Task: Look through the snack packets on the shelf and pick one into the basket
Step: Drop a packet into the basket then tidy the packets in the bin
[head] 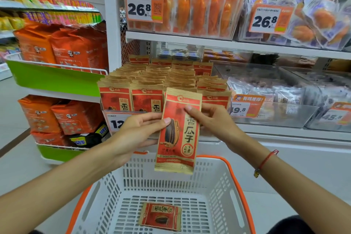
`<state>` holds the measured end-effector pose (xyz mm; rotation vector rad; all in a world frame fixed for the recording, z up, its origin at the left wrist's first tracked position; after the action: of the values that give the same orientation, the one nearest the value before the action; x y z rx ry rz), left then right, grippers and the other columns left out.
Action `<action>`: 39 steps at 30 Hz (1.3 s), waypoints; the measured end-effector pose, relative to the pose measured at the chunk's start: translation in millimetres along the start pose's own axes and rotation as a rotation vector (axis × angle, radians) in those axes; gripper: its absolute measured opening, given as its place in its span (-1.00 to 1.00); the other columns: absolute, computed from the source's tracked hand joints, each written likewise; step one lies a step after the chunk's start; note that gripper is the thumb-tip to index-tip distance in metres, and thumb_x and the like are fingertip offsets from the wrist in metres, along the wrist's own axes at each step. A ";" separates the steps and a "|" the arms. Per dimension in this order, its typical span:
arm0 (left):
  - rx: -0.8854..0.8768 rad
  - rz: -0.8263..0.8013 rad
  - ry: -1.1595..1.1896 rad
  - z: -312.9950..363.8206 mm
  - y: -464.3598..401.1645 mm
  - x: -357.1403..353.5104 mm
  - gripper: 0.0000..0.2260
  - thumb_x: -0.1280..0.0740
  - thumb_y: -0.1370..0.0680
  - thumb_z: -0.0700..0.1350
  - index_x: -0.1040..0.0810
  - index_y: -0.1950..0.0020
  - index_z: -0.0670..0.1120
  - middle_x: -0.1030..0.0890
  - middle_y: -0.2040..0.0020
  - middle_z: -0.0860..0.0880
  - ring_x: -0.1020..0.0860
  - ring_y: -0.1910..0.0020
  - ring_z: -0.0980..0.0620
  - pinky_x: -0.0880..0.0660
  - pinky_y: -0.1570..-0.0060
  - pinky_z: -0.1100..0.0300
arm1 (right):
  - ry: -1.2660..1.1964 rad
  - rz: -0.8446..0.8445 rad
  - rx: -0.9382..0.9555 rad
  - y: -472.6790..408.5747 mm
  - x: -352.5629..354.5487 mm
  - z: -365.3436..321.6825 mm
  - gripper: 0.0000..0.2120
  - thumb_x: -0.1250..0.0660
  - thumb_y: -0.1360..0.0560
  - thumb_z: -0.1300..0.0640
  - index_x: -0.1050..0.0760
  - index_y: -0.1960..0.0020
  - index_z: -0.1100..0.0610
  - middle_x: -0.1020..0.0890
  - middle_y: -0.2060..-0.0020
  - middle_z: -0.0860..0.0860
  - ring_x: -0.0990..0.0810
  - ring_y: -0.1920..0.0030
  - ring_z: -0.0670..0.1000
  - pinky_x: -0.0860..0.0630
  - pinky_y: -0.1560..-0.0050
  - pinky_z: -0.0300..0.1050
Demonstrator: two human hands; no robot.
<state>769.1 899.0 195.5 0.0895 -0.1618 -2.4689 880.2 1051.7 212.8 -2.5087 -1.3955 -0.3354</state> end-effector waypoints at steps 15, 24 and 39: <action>-0.086 0.051 0.158 6.0 0.9 7.2 -0.75 -0.39 -0.52 -0.11 -0.59 -0.18 -0.10 -0.72 0.03 -0.04 -0.69 0.10 0.09 -0.58 0.25 0.33 | -0.126 -0.233 -0.137 3.8 -6.5 2.3 -0.69 -0.30 -0.51 0.00 -0.55 -0.20 0.10 -0.71 -0.02 0.06 -0.69 -0.02 0.01 -0.60 -0.11 -0.12; -0.403 0.427 -0.127 15.7 8.3 29.0 -0.79 -0.49 -0.42 -0.02 -0.58 -0.02 0.03 -0.65 0.03 0.09 -0.63 0.13 0.25 -0.55 0.19 0.36 | -0.079 -0.174 0.040 8.4 -14.8 -9.1 -0.58 -0.46 -0.42 0.23 -0.43 -0.23 0.10 -0.71 -0.03 0.02 -0.68 -0.06 0.00 -0.60 -0.12 -0.09; -0.376 0.079 -0.124 20.8 25.7 -2.5 -0.48 -0.44 -0.26 0.12 -0.46 -0.14 -0.06 -0.64 -0.04 0.12 -0.63 0.06 0.31 -0.51 0.12 0.46 | 0.313 -0.220 0.169 27.8 -48.1 -30.5 -0.44 -0.58 -0.34 0.12 -0.24 -0.07 0.16 -0.56 0.18 0.09 -0.58 0.31 0.01 -0.56 0.23 -0.04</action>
<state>784.7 882.5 219.6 -0.2274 0.2423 -2.3825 876.8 989.2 223.3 -2.0666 -1.4996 -0.5960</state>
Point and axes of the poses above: each hand's wrist, its own y-axis away from the middle knuckle, its own x-axis out of the back of the hand, z = x × y, the point moved 3 cm from there along -y, towards the middle knuckle
